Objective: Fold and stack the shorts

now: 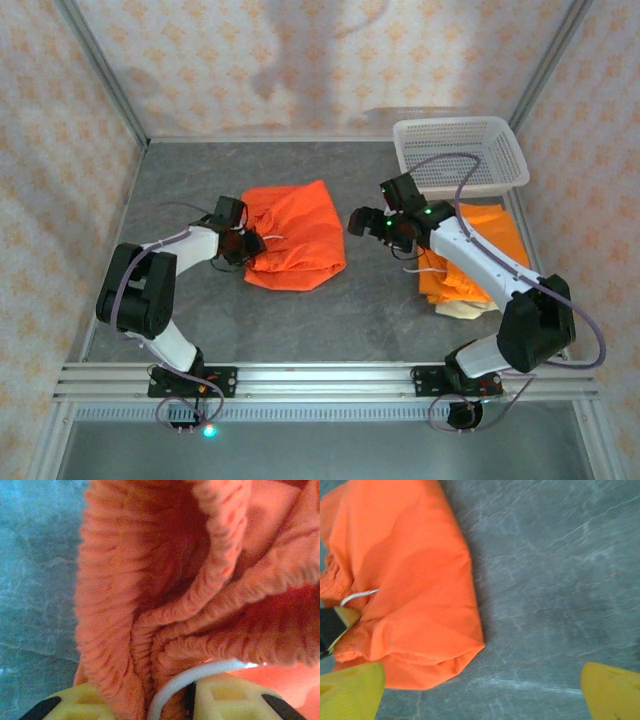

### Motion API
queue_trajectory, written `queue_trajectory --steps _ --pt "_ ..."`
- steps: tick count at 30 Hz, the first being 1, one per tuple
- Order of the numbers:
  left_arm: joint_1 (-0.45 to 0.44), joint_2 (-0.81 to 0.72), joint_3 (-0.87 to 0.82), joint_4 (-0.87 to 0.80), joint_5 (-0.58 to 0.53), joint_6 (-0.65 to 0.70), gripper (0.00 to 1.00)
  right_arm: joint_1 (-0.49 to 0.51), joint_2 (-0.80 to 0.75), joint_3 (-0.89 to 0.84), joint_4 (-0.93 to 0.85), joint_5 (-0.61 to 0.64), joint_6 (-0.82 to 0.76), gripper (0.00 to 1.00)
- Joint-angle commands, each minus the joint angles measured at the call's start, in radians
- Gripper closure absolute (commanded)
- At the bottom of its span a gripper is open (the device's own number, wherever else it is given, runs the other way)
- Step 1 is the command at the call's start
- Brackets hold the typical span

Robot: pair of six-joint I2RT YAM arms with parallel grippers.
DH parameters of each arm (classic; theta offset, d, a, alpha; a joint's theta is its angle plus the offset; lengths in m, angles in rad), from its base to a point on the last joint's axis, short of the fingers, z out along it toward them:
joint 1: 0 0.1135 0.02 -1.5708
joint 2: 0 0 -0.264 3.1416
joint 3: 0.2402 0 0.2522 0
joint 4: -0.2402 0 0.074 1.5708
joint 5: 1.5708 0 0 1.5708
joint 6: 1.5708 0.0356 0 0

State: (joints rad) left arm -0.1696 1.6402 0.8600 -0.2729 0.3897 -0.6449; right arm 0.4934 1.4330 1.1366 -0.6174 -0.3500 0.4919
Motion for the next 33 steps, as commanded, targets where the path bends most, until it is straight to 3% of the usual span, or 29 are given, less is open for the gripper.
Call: queue_trajectory --steps 1,4,7,13,22,33 --pt "-0.001 -0.066 0.020 -0.016 -0.002 0.026 0.51 0.041 -0.016 -0.014 0.113 -0.115 0.042 0.01" --pt "0.001 -0.169 0.083 -0.088 -0.009 0.043 0.29 0.081 0.023 0.015 0.161 -0.145 0.076 0.01" --pt "0.000 -0.226 0.137 -0.097 0.046 0.004 0.19 0.099 0.082 0.043 0.234 -0.164 0.152 0.01" --pt "-0.016 -0.183 0.163 0.019 0.171 -0.138 0.16 0.100 0.207 0.037 0.500 -0.246 0.400 0.01" --pt "-0.028 -0.006 0.135 0.244 0.233 -0.287 0.16 0.100 0.318 -0.056 0.764 -0.234 0.655 0.00" --pt "0.039 0.140 0.190 0.254 0.174 -0.196 0.16 0.100 0.425 -0.198 0.885 -0.227 0.730 0.00"
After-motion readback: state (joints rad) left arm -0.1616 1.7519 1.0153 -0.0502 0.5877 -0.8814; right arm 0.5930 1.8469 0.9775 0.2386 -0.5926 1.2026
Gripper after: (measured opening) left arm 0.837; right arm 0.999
